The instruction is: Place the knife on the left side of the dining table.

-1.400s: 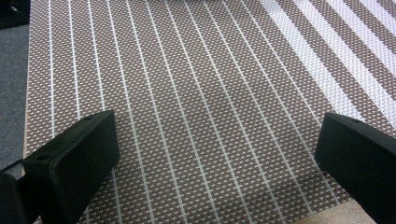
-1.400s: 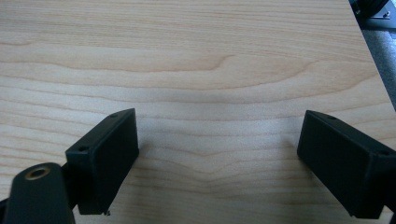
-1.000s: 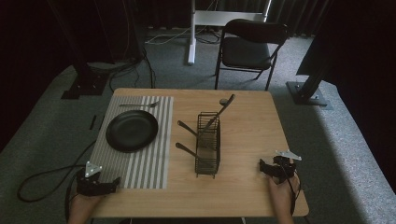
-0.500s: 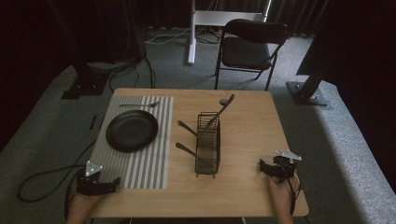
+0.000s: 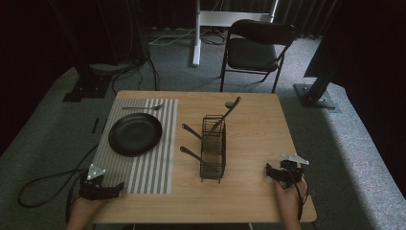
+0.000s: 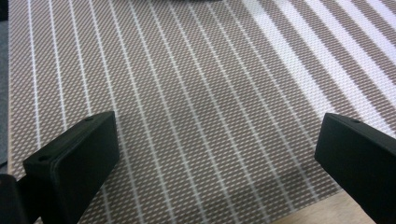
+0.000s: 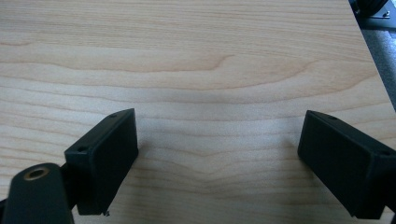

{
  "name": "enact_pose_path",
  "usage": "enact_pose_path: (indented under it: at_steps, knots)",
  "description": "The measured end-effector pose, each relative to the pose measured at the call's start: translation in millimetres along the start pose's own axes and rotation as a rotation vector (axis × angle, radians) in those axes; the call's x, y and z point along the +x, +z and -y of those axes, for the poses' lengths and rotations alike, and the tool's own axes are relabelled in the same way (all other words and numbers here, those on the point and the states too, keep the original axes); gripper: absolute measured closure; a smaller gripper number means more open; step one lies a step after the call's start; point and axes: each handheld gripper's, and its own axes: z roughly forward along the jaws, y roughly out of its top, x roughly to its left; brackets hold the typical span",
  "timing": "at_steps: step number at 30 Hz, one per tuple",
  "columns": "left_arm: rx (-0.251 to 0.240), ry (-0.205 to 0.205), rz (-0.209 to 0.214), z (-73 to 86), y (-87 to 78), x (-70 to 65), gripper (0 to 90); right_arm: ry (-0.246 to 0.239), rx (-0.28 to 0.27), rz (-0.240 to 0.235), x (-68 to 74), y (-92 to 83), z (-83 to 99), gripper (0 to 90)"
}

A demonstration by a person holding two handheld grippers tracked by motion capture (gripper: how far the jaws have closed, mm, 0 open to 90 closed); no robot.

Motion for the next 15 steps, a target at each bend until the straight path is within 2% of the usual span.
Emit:
enact_pose_path:
  at_steps: [15]
  knots:
    - [-0.058, 0.023, 0.073, -27.5, -8.0, -12.6, 1.0, 0.000, 0.000, 0.000, 0.0, 0.0, 0.0, 11.2]
